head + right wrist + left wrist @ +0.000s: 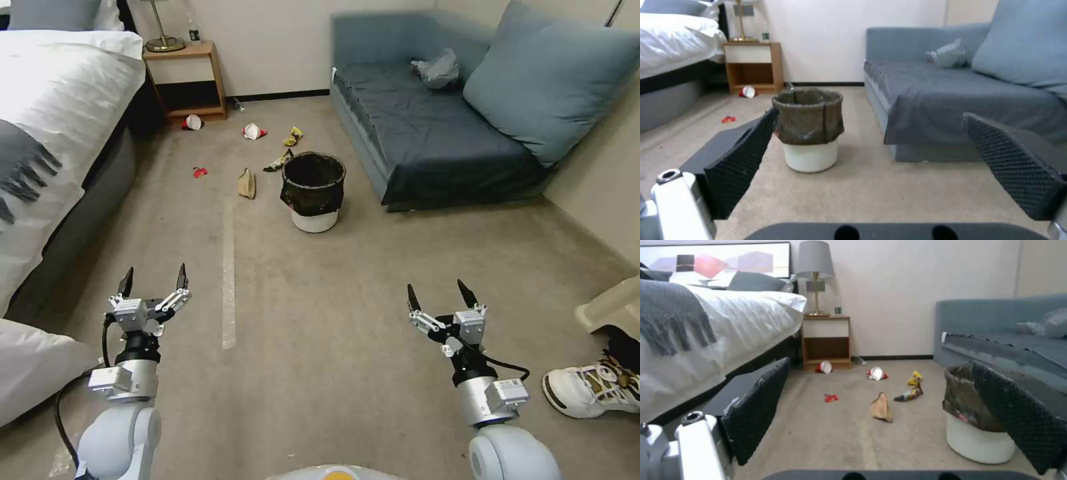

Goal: Pick up the trash can from the floor.

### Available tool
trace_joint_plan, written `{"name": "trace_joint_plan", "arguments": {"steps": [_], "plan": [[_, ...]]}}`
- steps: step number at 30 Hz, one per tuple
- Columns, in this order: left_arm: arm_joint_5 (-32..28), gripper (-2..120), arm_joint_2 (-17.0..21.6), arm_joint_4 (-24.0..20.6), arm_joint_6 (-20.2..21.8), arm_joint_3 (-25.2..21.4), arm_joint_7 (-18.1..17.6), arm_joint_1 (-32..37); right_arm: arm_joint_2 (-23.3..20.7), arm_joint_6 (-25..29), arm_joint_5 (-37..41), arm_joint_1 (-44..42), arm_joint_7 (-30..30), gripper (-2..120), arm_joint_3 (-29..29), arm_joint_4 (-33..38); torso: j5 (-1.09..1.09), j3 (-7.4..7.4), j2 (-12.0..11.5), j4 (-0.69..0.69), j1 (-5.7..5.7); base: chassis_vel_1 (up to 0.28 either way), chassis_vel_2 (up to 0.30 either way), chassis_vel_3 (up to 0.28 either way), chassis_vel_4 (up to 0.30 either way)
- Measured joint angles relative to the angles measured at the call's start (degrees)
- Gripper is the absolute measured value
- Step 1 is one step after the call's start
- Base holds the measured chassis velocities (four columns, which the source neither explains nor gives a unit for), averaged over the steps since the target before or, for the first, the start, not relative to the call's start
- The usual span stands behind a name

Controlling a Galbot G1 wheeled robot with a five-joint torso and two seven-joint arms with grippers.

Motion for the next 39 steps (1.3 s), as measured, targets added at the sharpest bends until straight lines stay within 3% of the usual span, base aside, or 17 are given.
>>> {"name": "trace_joint_plan", "arguments": {"steps": [29,39], "plan": [[0.1,98,0.0,0.4,-0.1,0.1,-0.6,-0.4,0.3,2.1,0.1,0.3,-3.7,100,0.4,-1.5,0.00,0.00,0.0,-0.02,0.00,0.000,0.000,0.000,0.000],[0.2,98,-0.1,0.8,-0.7,0.2,-1.2,-0.8,0.3,2.1,0.1,0.5,-3.9,100,0.4,-1.7,0.00,0.00,0.0,-0.02,0.00,-0.088,0.082,0.096,-0.091]]}}
